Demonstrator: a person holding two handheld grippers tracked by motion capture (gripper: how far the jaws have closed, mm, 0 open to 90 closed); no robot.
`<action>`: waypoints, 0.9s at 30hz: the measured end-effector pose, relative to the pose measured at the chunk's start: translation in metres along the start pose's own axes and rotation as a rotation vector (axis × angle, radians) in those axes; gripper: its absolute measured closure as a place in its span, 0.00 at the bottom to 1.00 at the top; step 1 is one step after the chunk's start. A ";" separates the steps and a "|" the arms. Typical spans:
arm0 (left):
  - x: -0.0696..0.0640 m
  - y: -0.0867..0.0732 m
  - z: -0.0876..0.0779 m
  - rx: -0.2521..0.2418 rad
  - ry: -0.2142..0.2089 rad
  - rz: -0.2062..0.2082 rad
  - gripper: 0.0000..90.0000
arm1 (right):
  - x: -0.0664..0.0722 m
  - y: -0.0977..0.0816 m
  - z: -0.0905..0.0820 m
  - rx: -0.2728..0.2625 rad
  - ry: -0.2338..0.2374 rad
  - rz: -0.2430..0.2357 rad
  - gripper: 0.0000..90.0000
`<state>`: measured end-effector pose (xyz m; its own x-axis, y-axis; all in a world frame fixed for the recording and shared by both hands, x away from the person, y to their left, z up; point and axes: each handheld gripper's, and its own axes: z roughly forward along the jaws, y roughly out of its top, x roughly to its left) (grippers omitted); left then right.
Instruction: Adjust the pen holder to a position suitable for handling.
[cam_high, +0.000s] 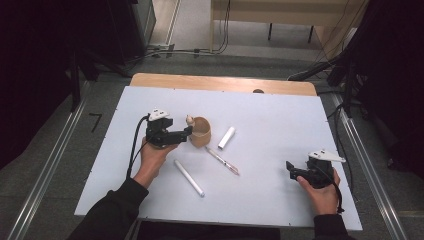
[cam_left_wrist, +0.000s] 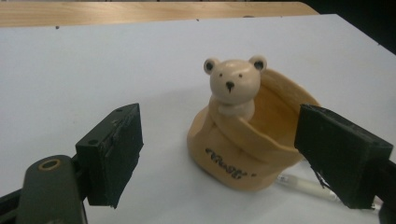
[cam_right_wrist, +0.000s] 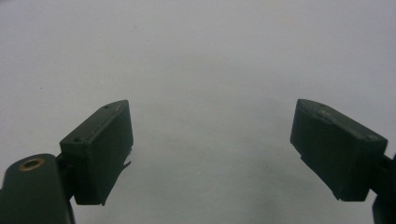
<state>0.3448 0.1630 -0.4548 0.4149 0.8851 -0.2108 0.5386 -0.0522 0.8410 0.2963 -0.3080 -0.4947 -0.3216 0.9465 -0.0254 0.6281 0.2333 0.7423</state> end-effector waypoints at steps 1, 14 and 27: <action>0.000 -0.003 -0.002 -0.002 0.004 0.004 0.18 | 0.000 0.000 0.000 -0.001 -0.001 -0.001 0.13; 0.009 -0.027 -0.019 0.011 0.033 -0.002 0.16 | 0.003 0.000 0.000 -0.002 -0.001 -0.012 0.13; 0.024 -0.048 -0.040 0.024 0.080 -0.005 0.15 | 0.012 0.001 0.000 -0.012 0.031 -0.023 0.14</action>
<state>0.2993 0.2052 -0.4804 0.3527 0.9196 -0.1731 0.5579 -0.0581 0.8279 0.2937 -0.2966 -0.4941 -0.3580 0.9335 -0.0220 0.6115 0.2522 0.7500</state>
